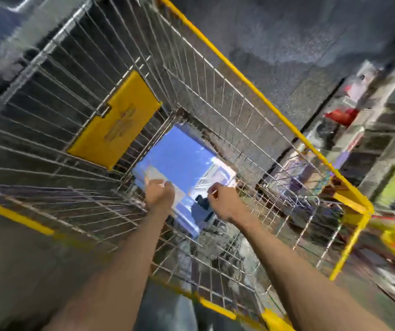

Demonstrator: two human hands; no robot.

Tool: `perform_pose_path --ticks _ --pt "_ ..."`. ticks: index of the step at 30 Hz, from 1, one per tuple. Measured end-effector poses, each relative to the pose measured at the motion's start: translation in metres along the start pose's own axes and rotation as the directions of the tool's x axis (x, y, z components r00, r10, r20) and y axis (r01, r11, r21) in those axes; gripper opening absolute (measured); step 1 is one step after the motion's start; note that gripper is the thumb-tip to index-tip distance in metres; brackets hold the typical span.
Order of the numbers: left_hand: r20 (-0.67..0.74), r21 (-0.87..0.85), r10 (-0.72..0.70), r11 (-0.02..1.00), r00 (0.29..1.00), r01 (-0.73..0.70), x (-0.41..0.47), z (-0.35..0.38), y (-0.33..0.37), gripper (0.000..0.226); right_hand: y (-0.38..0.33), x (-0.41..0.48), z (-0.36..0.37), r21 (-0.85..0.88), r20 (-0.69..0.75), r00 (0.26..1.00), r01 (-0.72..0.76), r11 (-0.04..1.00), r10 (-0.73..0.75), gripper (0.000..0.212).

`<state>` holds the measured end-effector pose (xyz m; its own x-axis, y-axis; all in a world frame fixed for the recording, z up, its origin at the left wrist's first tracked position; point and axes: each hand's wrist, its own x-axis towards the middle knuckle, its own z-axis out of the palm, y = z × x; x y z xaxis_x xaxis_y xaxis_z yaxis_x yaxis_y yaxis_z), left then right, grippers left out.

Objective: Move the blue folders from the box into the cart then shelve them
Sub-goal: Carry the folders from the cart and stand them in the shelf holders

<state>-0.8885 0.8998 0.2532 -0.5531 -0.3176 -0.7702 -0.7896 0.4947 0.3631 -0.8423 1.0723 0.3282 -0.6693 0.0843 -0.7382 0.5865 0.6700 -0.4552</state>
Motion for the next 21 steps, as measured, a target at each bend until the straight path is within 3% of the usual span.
perform_pose_path --ticks 2,7,11,16,21 --pt "-0.011 -0.005 -0.040 0.999 0.999 0.040 0.016 0.007 -0.005 0.057 0.007 0.012 0.013 -0.012 0.014 1.000 -0.025 1.000 0.026 0.025" --pt "-0.132 -0.038 -0.106 0.994 0.986 0.101 0.048 0.024 -0.016 0.061 0.026 0.045 0.039 0.031 0.007 0.997 -0.072 0.997 0.071 0.021" --pt "-0.126 -0.021 -0.149 0.989 0.981 0.147 0.068 0.042 -0.029 0.074 0.032 0.074 0.051 -0.017 -0.014 0.998 -0.056 0.998 0.056 0.035" --pt "-0.200 -0.034 -0.202 0.979 0.959 0.199 0.084 0.052 -0.036 0.069 0.039 0.104 0.067 -0.065 0.047 0.999 -0.013 0.998 0.016 0.047" --pt "-0.208 0.101 -0.214 0.966 0.954 0.239 0.097 0.056 -0.036 0.063 0.045 0.116 0.079 -0.168 0.135 0.991 -0.002 0.986 0.025 0.047"
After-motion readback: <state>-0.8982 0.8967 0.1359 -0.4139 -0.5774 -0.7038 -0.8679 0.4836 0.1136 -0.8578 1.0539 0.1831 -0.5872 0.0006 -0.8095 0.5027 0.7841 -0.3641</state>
